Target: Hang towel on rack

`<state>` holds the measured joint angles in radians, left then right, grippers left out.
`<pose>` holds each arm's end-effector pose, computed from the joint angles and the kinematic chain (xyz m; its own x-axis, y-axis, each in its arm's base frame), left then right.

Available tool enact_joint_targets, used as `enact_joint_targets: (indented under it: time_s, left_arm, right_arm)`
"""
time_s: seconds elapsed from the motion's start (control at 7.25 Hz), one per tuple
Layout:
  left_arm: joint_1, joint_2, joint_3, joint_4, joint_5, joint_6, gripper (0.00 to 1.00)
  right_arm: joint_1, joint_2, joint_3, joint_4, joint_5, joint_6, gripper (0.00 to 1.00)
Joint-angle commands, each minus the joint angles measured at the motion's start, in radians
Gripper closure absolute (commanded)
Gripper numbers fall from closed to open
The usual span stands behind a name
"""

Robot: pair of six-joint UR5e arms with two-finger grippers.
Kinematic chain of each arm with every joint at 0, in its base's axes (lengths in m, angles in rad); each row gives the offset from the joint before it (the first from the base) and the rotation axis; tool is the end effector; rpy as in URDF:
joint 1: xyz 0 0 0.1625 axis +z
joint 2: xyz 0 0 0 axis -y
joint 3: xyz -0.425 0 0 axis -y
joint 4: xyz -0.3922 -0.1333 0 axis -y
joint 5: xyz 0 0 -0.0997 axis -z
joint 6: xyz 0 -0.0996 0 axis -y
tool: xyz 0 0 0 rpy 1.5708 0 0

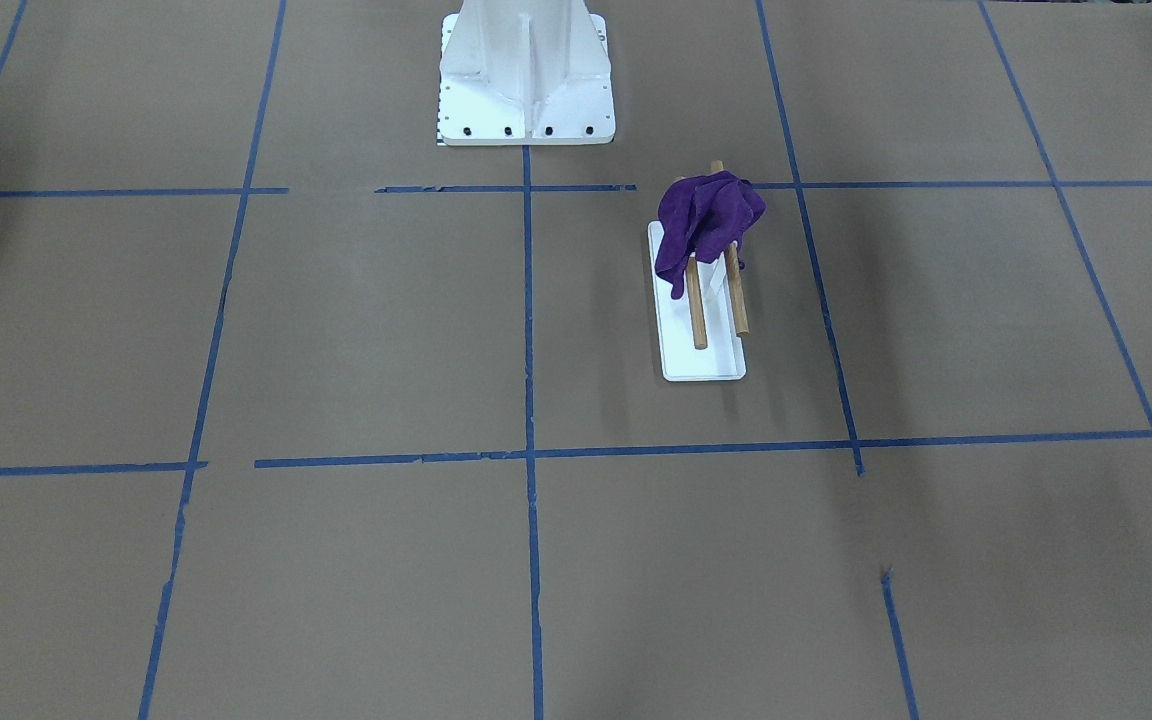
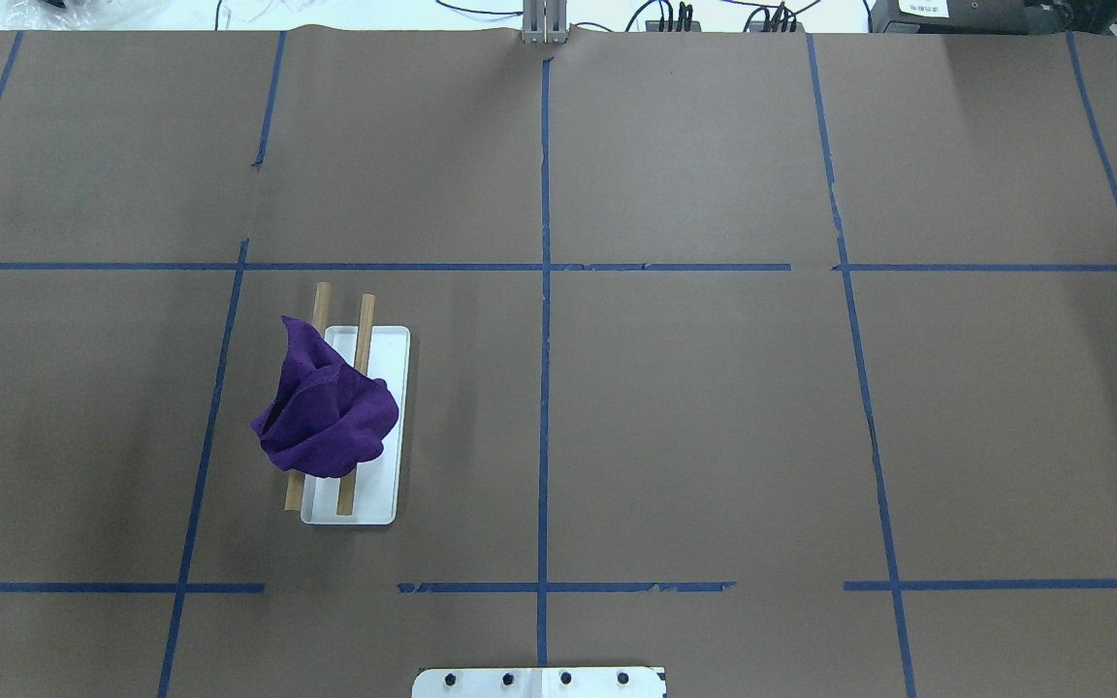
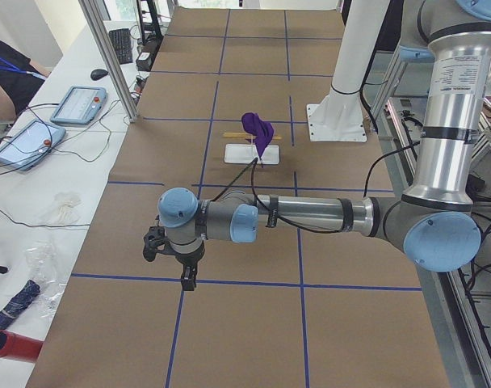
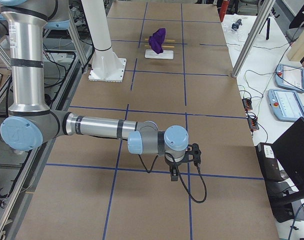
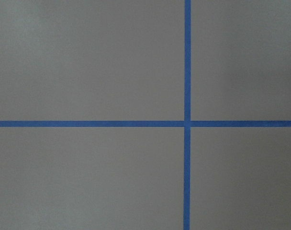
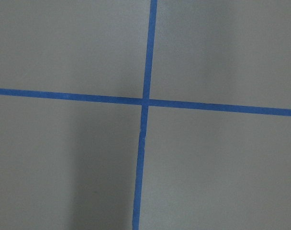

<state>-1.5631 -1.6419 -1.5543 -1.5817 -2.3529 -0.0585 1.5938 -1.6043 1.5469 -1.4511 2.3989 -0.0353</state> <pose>-0.0591 -0.5264 0.6290 0.7083 -0.0068 -0.7059 0.0338 0.9991 0.0242 0.0710 -0.4795 0.6708 0.6775 -0.0655 0.7326 0.0010 0.9961 0.0882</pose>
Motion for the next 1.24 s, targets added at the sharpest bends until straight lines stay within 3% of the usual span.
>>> enact_joint_targets:
  time_s: [0.0,0.28,0.55,1.1]
  left_arm:
    - [0.0,0.001,-0.009,0.009,-0.017,-0.001,0.0]
    - [0.0,0.001,-0.01,0.009,-0.016,-0.001,0.0]
    - [0.0,0.001,-0.012,0.009,-0.016,-0.001,0.0]
    - [0.001,0.001,-0.01,0.008,-0.017,-0.001,0.0]
  right_arm:
    - [0.0,-0.005,-0.005,0.001,0.009,0.0,0.0]
    - [0.002,0.006,0.031,-0.003,0.009,0.02,0.0]
    - [0.0,0.0,0.082,0.001,0.002,0.214,0.0]
    - [0.0,-0.003,0.09,0.012,0.013,0.209,0.0]
